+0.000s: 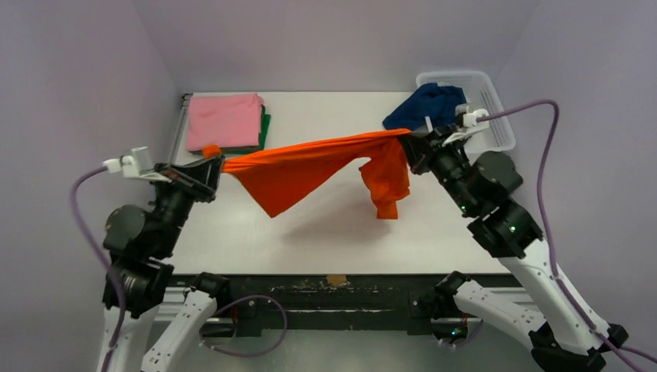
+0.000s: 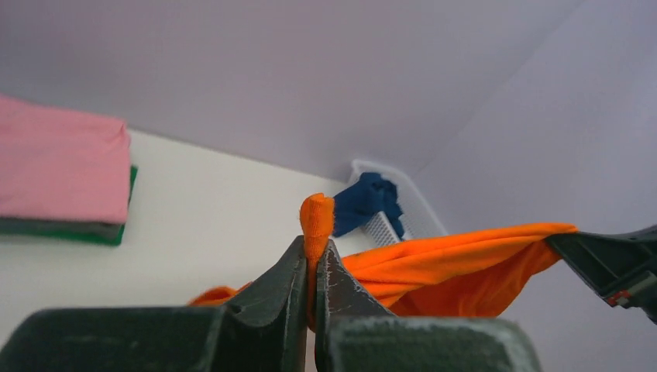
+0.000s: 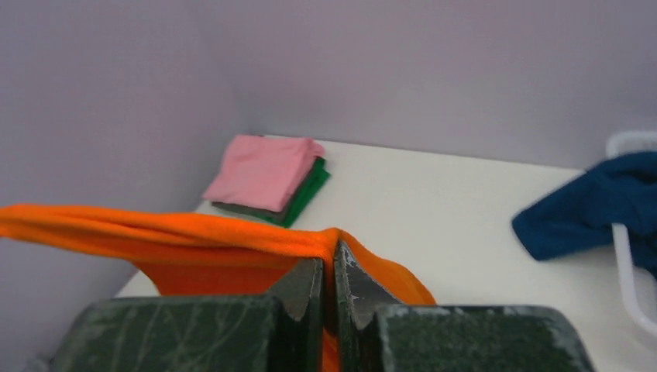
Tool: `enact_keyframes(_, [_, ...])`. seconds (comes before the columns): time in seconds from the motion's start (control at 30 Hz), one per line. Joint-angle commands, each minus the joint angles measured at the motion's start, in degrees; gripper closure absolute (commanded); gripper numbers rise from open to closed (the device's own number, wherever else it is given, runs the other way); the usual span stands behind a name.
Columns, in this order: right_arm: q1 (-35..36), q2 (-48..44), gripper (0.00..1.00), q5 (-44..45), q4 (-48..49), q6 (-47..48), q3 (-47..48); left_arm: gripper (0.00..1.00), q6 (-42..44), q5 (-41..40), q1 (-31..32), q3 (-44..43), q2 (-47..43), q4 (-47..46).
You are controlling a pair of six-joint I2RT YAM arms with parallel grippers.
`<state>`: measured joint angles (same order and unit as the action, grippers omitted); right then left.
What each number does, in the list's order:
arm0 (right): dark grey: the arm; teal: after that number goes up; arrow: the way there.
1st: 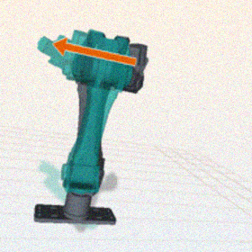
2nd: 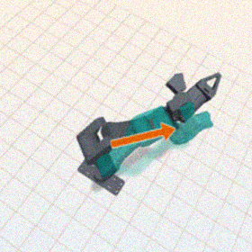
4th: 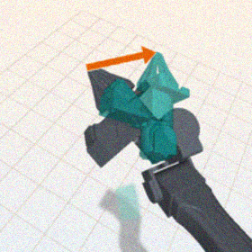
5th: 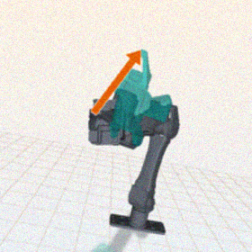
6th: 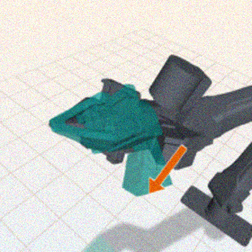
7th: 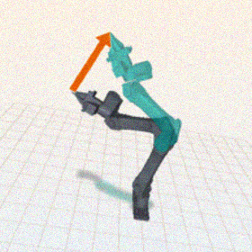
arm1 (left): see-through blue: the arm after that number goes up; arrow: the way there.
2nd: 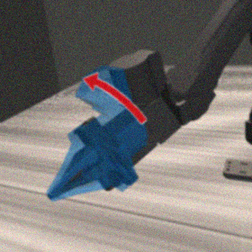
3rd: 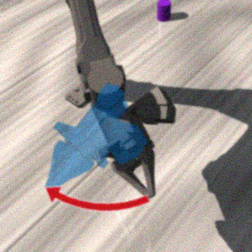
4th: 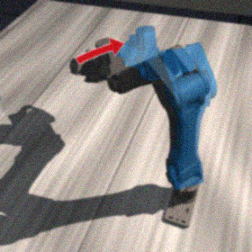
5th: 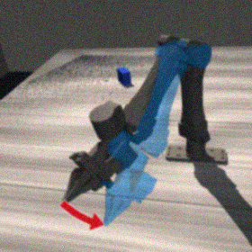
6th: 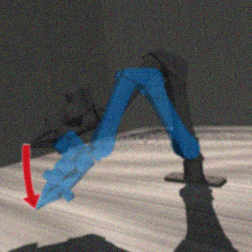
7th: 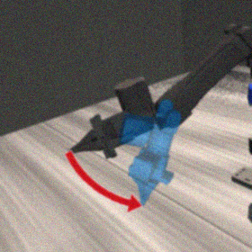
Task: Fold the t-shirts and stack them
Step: Flatten out the tshirt
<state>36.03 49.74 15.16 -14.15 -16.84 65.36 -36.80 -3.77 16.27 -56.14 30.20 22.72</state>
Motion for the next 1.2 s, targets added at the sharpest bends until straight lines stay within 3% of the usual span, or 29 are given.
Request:
enact_keyframes(0.0, [-0.6,-4.6,1.00,-18.9,-3.5,5.4,8.6,1.00,4.9,6.6,-0.4,-10.3,-5.6,3.4])
enact_keyframes(0.1, [-0.6,-6.3,1.00,-30.2,-6.6,5.4,14.5,1.00,6.0,11.4,-0.4,-17.6,-7.4,5.9])
enact_keyframes(0.2, [-0.6,-6.9,1.00,-33.7,-9.6,4.9,20.3,1.00,5.6,12.4,-0.5,-21.2,-8.6,6.1])
enact_keyframes(0.37, [-0.6,-6.2,0.99,-30.5,-14.5,6.0,25.6,1.00,5.9,14.3,-0.5,-25.6,-7.6,7.0])
enact_keyframes(0.47, [-0.5,-4.5,0.98,-23.3,-15.8,6.4,23.8,1.00,6.2,12.9,-0.5,-24.2,-5.1,7.1])
enact_keyframes(0.57, [-0.5,-2.2,0.94,-16.3,-13.2,8.8,17.6,1.00,6.9,5.8,-0.5,-19.7,-0.3,7.6])
enact_keyframes(0.73, [-1.5,5.9,0.93,0.0,-3.4,10.5,2.5,1.00,7.7,-13.6,-0.5,-8.8,13.7,5.7])
enact_keyframes(0.83, [-8.2,17.5,0.92,-8.0,4.3,10.5,-3.5,1.00,6.7,-25.3,-1.4,-7.4,31.1,4.9])
enact_keyframes(0.87, [-10.5,25.2,0.87,-13.2,7.8,10.5,-3.9,0.96,5.5,-26.4,-2.4,-9.7,37.9,6.8])
enact_keyframes(0.93, [-12.5,37.4,0.52,-16.1,9.4,10.3,-0.8,0.46,4.1,-24.4,-4.4,-16.0,50.4,10.0])
enact_keyframes(0.97, [-12.6,43.0,0.46,-14.5,6.7,9.6,3.4,0.10,4.0,-22.5,-4.9,-18.8,54.7,11.6])
enact_keyframes(1.0, [-12.6,47.1,0.41,-12.4,3.3,9.1,7.7,0.01,3.9,-21.2,-5.0,-21.2,57.9,12.6])
enact_keyframes(1.07, [-12.5,50.5,0.35,-7.6,1.1,8.4,11.9,0.00,4.3,-19.0,-4.6,-21.7,59.3,11.3])
enact_keyframes(1.17, [-12.5,46.9,0.17,-4.8,6.7,4.2,6.9,0.00,4.8,-10.8,-4.3,-16.1,55.1,6.0])
